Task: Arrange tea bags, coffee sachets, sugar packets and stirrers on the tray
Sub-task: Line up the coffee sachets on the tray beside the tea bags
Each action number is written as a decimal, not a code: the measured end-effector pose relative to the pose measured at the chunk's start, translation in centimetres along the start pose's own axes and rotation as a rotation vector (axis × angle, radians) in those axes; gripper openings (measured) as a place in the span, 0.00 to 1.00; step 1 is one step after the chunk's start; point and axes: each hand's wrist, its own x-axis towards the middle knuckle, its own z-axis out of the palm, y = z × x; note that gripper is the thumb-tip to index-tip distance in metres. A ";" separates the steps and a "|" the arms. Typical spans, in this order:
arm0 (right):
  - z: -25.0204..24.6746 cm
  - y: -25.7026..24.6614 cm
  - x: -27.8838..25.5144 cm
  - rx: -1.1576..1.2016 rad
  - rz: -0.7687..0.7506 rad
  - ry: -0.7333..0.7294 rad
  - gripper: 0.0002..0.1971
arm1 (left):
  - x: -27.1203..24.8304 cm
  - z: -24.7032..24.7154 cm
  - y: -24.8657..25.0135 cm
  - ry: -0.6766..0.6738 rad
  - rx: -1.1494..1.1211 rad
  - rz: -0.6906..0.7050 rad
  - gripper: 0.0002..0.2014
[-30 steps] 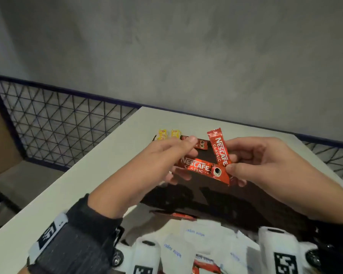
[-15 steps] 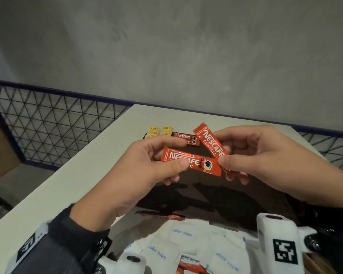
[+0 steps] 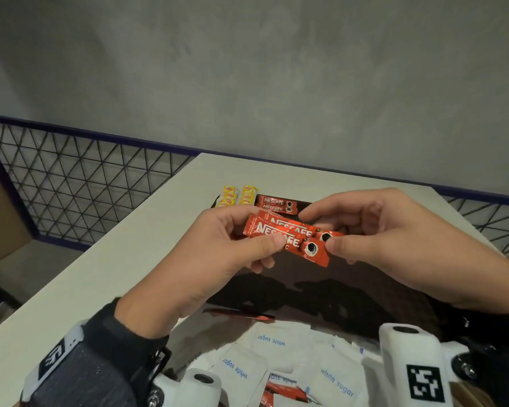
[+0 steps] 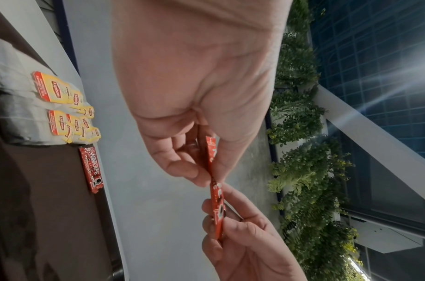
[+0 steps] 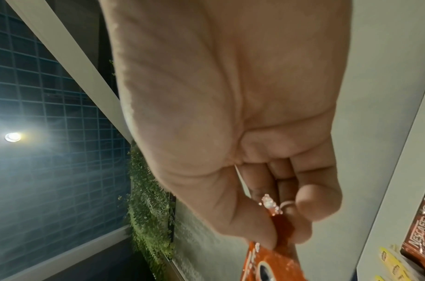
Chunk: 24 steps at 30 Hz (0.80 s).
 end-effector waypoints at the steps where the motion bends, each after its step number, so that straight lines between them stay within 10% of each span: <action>1: 0.1 0.0 0.0 0.013 -0.002 0.001 0.19 | 0.0 0.0 0.0 0.004 -0.008 -0.005 0.12; 24: 2.1 0.6 0.9 0.194 -0.072 0.180 0.11 | 0.1 -0.4 0.4 0.070 -0.218 -0.031 0.18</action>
